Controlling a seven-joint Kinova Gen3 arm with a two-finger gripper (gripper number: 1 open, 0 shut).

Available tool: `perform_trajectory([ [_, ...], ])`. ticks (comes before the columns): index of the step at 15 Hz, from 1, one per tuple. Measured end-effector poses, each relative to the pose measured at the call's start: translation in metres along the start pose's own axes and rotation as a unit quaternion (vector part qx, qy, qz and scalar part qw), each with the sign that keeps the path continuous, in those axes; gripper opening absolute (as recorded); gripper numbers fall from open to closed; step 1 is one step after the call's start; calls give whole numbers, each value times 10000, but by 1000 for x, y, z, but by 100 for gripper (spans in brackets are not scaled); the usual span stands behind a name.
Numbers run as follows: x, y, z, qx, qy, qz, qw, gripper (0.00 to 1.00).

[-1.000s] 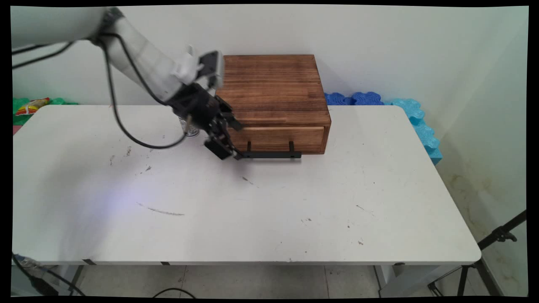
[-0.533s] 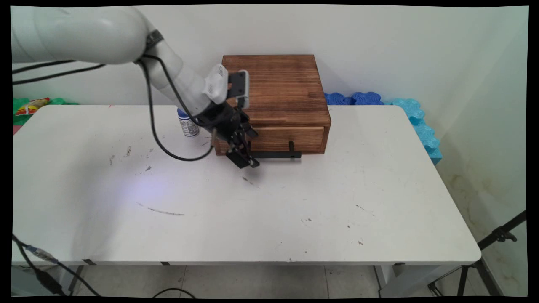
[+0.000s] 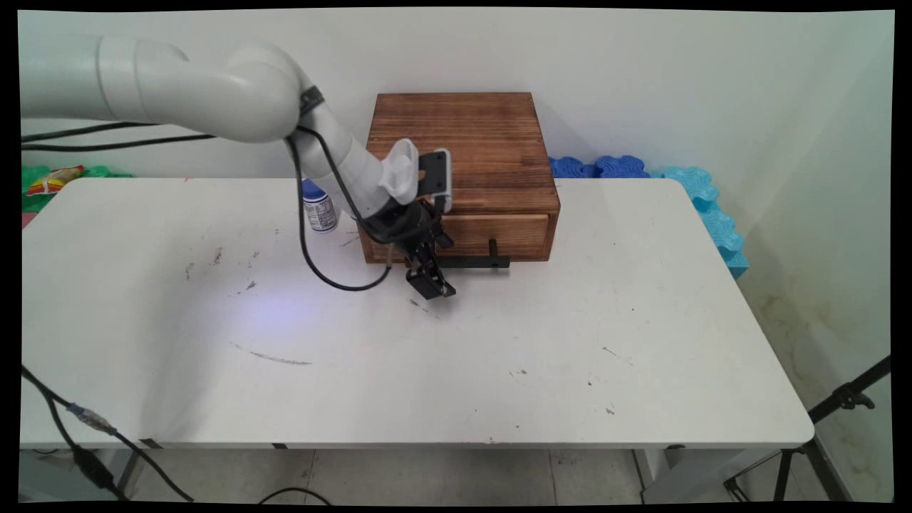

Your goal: Open the drawer

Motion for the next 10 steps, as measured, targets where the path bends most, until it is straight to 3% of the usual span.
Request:
perform_trajectory([
  [10, 3, 1, 41, 7, -162, -77, 9998, 100],
])
